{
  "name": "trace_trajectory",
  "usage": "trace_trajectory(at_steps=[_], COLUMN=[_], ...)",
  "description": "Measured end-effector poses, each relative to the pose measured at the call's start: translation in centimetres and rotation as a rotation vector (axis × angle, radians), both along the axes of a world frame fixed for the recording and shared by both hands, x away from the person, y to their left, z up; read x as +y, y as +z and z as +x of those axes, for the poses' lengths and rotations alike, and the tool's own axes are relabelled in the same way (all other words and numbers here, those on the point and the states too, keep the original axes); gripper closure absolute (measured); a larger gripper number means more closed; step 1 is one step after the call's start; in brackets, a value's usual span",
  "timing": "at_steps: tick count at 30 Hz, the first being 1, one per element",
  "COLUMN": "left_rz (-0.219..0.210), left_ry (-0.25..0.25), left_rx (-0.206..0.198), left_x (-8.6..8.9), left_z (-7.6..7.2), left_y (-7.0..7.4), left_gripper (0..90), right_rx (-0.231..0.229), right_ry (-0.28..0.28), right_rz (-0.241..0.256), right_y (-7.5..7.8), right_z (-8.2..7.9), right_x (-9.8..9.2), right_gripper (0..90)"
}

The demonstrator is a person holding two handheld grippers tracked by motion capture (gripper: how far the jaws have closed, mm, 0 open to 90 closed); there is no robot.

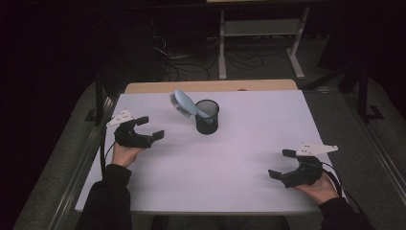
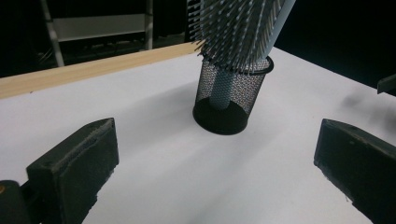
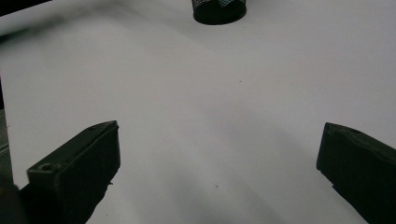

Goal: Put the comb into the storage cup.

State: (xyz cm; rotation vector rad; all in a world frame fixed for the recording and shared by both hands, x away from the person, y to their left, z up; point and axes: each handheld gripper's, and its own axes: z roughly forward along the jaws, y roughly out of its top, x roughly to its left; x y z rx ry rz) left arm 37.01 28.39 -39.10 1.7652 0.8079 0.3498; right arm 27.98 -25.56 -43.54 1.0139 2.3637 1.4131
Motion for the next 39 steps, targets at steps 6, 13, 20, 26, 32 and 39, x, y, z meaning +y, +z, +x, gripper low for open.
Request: trace_trajectory(at_steps=[6,13,20,26,32,39], left_rz=[-0.005,-0.011,-0.017,-0.025,-0.027,-0.011], left_ry=[0.014,0.040,0.050,0.061,0.083,0.086], left_rx=[0.002,0.009,0.009,0.007,-0.012,-0.012], left_x=[0.7,1.7,2.6,3.2,3.5,3.6], left_z=[-0.8,-1.9,-3.0,-4.0,-5.2,-6.1], left_y=[-0.5,-1.7,-2.0,-2.5,-3.0,-3.5], left_gripper=[0.0,0.0,0.0,0.0,0.0,0.0], right_rx=[0.002,0.003,0.004,0.005,0.007,0.007], right_ry=[-0.001,-0.001,-0.003,-0.003,-0.006,-0.016], right_rz=[-0.003,-0.008,-0.008,-0.009,-0.010,-0.005], right_y=[0.0,-0.1,-0.1,-0.1,-0.1,-0.1], right_z=[0.0,0.1,0.1,0.1,0.1,0.0], right_x=[0.0,0.0,0.0,0.0,0.0,-0.3], right_gripper=[0.0,0.0,0.0,0.0,0.0,0.0])
